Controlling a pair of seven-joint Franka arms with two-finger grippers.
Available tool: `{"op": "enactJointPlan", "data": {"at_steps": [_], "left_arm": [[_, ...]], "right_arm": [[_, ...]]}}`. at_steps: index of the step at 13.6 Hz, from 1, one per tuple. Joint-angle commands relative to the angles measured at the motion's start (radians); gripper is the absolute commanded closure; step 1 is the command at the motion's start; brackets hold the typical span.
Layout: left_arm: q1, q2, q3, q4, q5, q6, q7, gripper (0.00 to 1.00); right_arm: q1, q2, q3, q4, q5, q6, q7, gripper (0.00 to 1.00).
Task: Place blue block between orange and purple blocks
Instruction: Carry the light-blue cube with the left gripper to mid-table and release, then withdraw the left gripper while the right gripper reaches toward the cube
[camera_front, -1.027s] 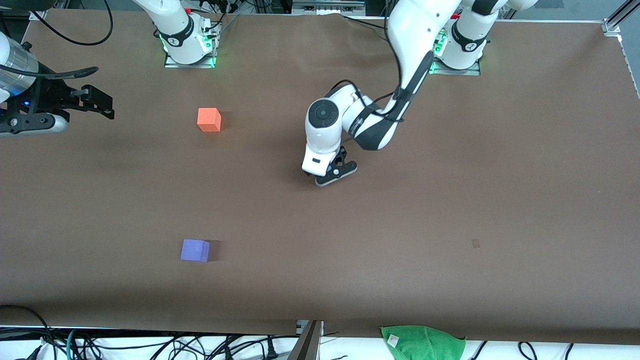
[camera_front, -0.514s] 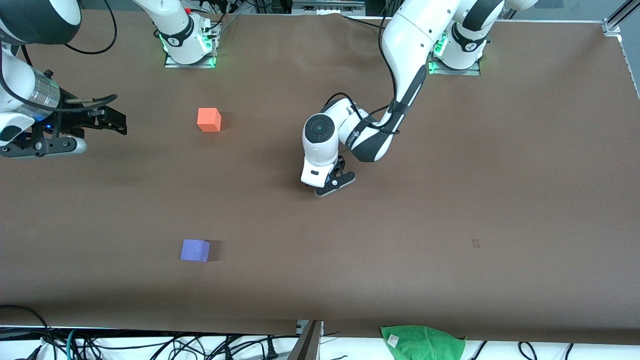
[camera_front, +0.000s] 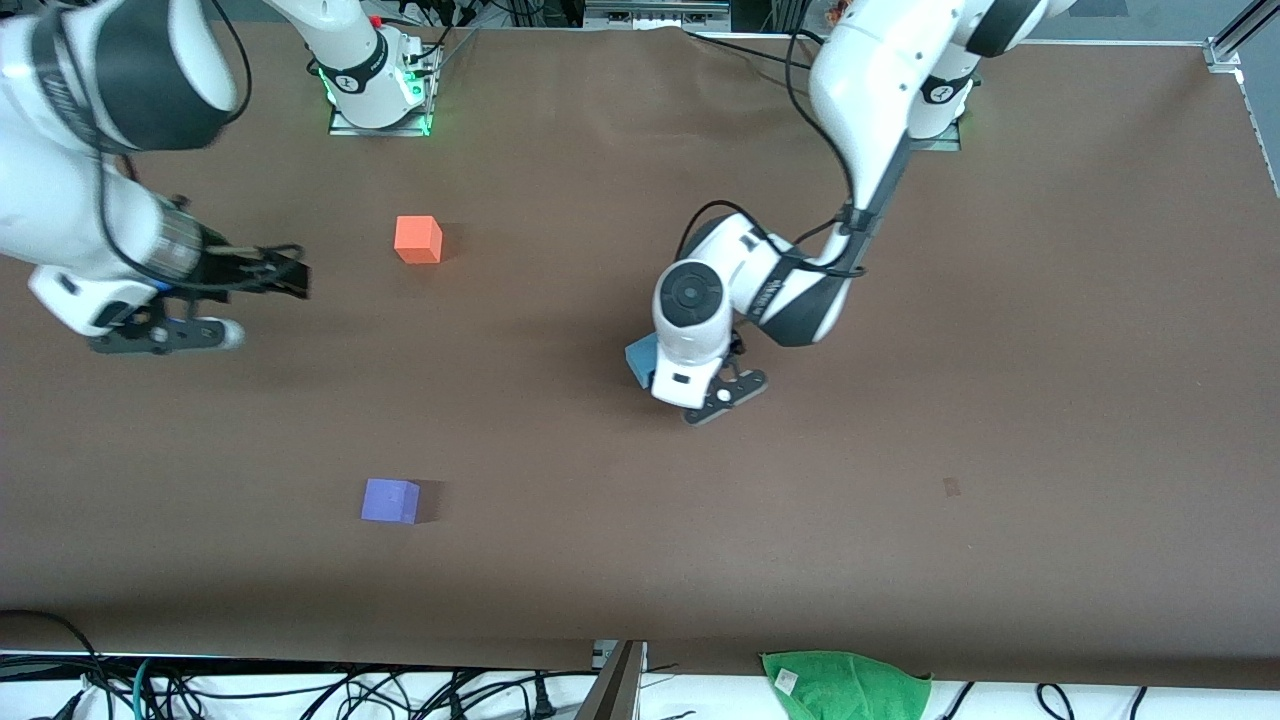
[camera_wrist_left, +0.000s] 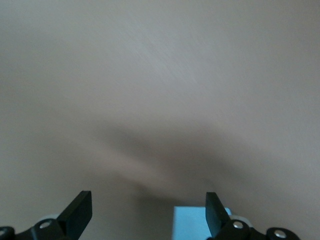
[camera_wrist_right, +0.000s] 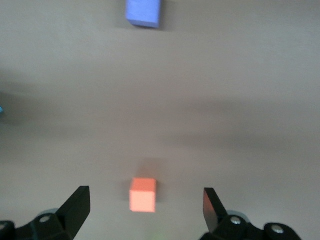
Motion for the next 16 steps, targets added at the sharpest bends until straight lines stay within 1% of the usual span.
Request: {"op": "enactJointPlan", "data": {"at_steps": [1,3,4,6,9,11,12,14,16], "left_arm": [[0.098,-0.133,-0.013,-0.073,0.010,-0.084,0.115,0.00],[0.164,-0.231,-0.012,-0.156,0.019,-0.090,0.186,0.00],[0.179,-0.276,-0.007,-0.197,0.026,-0.113,0.223,0.00],[0.248,-0.371,-0.010,-0.245,0.104,-0.162,0.286,0.00],[0.372,-0.511,-0.019,-0.320,0.101,-0.164,0.471,0.00],[0.441,-0.613,-0.019,-0.407,0.084,-0.161,0.626,0.00],[0.498,-0.661,-0.019,-0.429,0.043,-0.162,0.715,0.00],[0.587,-0.710,-0.019,-0.435,0.003,-0.205,0.903,0.00],[0.639,-0.735,-0.019,-0.437,0.000,-0.216,0.979,0.00]], "right_arm": [[0.095,0.043,-0.001,0.008,0.010,0.065,0.137,0.00],[0.152,0.080,-0.001,0.008,0.010,0.132,0.261,0.00],[0.182,0.101,-0.001,0.009,0.010,0.168,0.328,0.00],[0.238,0.143,-0.002,0.011,0.004,0.231,0.433,0.00],[0.301,0.195,-0.002,0.011,0.002,0.306,0.561,0.00],[0.339,0.235,-0.002,0.012,0.005,0.385,0.687,0.00],[0.368,0.253,-0.002,0.012,-0.004,0.415,0.738,0.00],[0.393,0.284,-0.002,0.012,-0.004,0.468,0.793,0.00],[0.408,0.305,-0.002,0.012,-0.004,0.514,0.876,0.00]]}}
